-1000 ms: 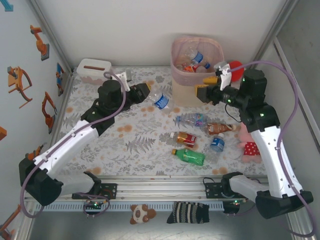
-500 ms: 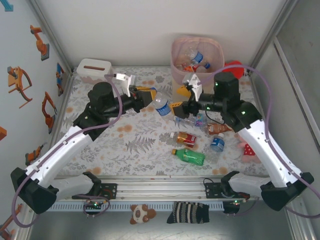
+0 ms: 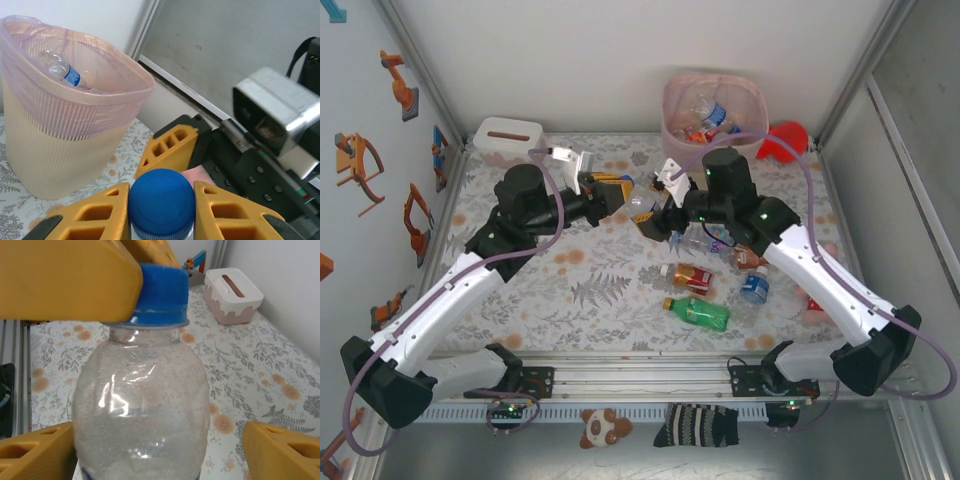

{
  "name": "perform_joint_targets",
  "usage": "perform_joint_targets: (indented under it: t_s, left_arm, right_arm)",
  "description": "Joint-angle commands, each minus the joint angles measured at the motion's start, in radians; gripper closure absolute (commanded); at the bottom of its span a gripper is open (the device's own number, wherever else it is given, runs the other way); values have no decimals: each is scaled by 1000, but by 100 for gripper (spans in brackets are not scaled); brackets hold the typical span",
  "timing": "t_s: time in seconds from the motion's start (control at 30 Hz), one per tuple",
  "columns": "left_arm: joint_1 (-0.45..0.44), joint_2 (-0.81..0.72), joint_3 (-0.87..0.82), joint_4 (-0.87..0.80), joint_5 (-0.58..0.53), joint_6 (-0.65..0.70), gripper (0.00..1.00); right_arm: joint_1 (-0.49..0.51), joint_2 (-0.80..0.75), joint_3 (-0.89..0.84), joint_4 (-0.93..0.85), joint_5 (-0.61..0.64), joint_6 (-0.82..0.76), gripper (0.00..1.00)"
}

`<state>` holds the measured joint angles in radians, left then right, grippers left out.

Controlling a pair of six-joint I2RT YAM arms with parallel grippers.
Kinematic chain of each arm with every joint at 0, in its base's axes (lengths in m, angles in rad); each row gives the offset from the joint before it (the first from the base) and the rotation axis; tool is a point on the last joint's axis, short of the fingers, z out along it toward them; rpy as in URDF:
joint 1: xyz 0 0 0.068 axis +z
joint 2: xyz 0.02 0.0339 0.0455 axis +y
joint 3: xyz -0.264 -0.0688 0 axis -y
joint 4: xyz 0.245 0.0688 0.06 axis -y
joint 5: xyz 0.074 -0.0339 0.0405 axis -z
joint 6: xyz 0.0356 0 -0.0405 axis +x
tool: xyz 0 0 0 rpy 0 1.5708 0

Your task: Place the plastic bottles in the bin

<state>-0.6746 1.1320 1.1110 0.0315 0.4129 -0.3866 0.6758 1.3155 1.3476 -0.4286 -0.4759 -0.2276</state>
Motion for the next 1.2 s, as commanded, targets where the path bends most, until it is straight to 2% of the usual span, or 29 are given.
perform_joint_targets:
  t_s: [0.0,0.23,0.37,0.5,0.6,0.83,1.17]
  left_arm:
    - [-3,-14,37,45,24,25,80]
    - [-4,-15,38,36,19,32,80]
    - [-4,-21,33,33,1,36,76]
    - [-3,-31,27,38,-13,39,66]
    - [-4,-46,9,53,-38,45,50]
    - [-4,-114,-43,62,-118,63,33]
    - [-2,-169,-74,41,-159,81,30]
  right_arm:
    - [13,14,-7,33,15,-55,20]
    - [13,35,-1,22,-8,-75,32]
    - [12,32,5,21,-14,-73,39]
    - [13,28,14,20,-10,-57,44]
    - [13,17,15,35,2,-34,47]
    - [2,-2,51,33,87,7,50]
    - [-147,87,296,-29,183,182,50]
